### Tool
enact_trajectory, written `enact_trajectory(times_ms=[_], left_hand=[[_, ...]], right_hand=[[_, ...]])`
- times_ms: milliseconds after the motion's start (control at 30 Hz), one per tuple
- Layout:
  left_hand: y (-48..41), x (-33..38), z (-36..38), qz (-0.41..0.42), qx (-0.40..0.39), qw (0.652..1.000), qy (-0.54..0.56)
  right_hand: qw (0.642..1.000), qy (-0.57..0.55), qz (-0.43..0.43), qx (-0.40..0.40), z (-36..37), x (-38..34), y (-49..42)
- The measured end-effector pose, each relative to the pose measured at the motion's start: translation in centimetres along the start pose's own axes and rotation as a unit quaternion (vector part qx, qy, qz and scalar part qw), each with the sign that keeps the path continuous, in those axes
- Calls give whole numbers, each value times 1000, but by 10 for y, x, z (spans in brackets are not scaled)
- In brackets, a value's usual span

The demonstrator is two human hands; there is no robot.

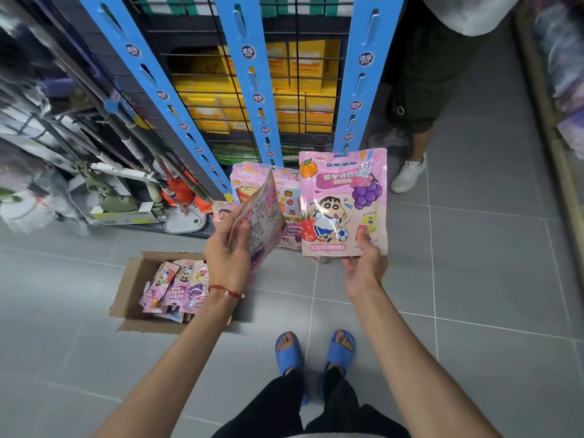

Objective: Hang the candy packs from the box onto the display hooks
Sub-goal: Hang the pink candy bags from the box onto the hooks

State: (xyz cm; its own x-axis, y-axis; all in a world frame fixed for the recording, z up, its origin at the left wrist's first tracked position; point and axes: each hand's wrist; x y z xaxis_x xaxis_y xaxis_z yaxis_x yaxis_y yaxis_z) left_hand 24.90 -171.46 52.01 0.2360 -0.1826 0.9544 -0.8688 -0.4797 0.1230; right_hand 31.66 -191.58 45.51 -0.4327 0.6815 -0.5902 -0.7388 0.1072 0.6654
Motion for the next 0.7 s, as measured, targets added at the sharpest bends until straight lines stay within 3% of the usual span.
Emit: enact_trajectory(times_ms=[233, 533, 700], left_hand=[[12, -1, 2, 43, 17, 998, -41], [24, 6, 9, 109, -7, 989, -97], [29, 14, 6, 159, -75, 977, -122]], right_hand=[[999, 19, 39, 8, -12, 6, -15], [981, 136, 137, -14, -8, -5, -16], [947, 177, 234, -128, 6, -11, 9]])
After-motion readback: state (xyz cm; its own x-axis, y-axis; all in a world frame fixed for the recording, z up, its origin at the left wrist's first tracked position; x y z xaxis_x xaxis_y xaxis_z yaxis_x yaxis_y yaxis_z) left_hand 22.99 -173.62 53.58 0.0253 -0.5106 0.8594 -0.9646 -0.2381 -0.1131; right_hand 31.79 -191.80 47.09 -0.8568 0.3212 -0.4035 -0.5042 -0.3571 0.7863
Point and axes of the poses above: each hand's wrist, its own y-axis away from the middle knuckle, its own z-axis out of the palm, x = y × z, and after that the axes turned 8 degrees about -x, right-handed
